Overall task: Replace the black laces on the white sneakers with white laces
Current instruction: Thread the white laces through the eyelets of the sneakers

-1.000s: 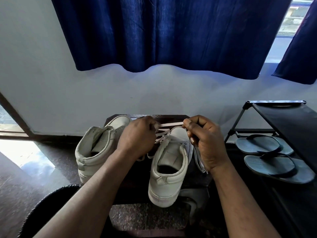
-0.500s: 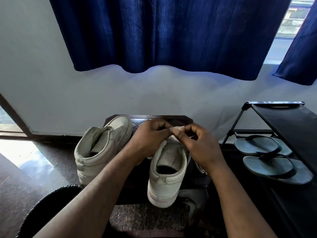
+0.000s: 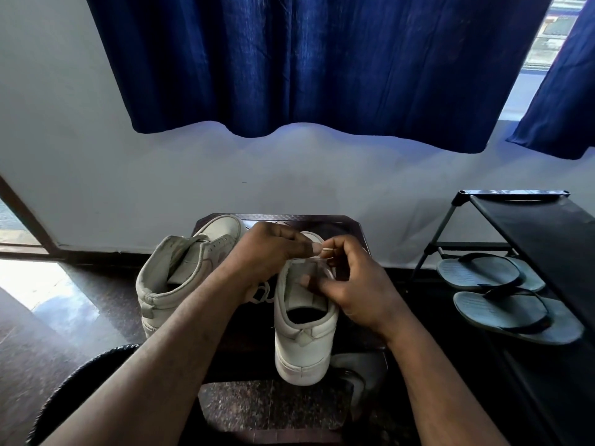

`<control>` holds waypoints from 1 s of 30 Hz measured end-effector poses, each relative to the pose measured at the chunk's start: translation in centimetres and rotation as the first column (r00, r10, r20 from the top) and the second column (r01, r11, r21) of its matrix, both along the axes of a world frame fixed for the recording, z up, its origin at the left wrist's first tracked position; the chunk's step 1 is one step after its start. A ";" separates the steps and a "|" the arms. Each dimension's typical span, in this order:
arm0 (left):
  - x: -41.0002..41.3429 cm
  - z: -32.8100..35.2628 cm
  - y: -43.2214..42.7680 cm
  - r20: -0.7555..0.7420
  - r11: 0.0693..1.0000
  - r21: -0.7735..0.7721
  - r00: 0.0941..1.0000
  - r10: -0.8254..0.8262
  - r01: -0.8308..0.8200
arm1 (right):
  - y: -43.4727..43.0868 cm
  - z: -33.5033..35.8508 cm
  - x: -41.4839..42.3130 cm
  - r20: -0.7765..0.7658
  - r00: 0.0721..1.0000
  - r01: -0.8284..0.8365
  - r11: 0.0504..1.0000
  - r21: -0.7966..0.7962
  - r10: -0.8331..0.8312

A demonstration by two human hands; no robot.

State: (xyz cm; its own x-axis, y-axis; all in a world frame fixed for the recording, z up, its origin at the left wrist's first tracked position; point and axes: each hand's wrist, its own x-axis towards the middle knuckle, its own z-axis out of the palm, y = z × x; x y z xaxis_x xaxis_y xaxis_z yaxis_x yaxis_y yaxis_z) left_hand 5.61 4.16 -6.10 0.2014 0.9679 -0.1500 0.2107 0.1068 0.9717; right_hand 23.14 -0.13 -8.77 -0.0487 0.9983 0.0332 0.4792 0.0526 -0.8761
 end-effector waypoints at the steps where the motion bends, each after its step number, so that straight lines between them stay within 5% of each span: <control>1: 0.0 0.0 0.0 -0.013 1.000 0.002 1.000 -0.002 0.002 | 0.0 -0.1 0.0 0.033 0.998 0.044 0.999 0.019 -0.044; 10: 0.4 -0.5 0.2 -0.228 0.997 0.039 0.971 0.068 -0.061 | -1.0 -1.4 -2.0 -0.122 0.881 0.472 0.870 0.141 -0.458; 23: 0.9 -0.8 0.4 -0.399 0.992 0.115 0.913 0.086 -0.043 | -0.9 -1.7 -2.3 -0.222 0.852 0.502 0.860 0.091 -0.474; 30: 1.8 -1.0 -0.3 -0.346 0.985 0.137 0.927 0.146 -0.104 | -0.8 -1.8 -2.2 -0.248 0.844 0.508 0.857 0.087 -0.475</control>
